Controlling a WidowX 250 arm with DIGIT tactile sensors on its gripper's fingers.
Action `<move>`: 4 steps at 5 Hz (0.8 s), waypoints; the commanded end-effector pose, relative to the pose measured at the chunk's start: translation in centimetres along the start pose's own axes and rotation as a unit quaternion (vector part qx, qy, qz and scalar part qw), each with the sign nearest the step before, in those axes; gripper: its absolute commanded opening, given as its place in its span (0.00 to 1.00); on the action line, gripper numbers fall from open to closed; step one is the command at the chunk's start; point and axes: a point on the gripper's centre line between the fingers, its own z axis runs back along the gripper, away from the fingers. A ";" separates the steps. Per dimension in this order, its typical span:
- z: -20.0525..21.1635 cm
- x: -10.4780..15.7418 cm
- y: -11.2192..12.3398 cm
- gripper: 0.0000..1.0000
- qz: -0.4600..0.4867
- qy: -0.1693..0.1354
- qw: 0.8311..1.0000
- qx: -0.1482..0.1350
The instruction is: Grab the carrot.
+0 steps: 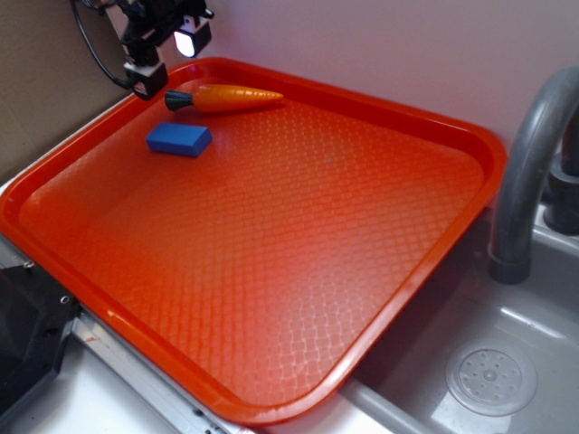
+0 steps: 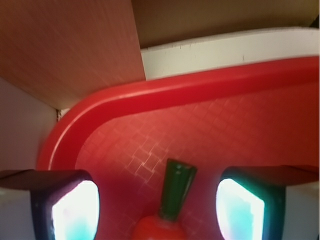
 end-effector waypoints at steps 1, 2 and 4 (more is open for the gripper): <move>0.8 -2.0 0.9 1.00 0.006 0.022 1.000 -0.018; 0.0 -2.3 1.0 1.00 0.008 0.015 1.000 -0.003; -1.3 -2.8 1.0 1.00 -0.006 0.006 1.000 0.010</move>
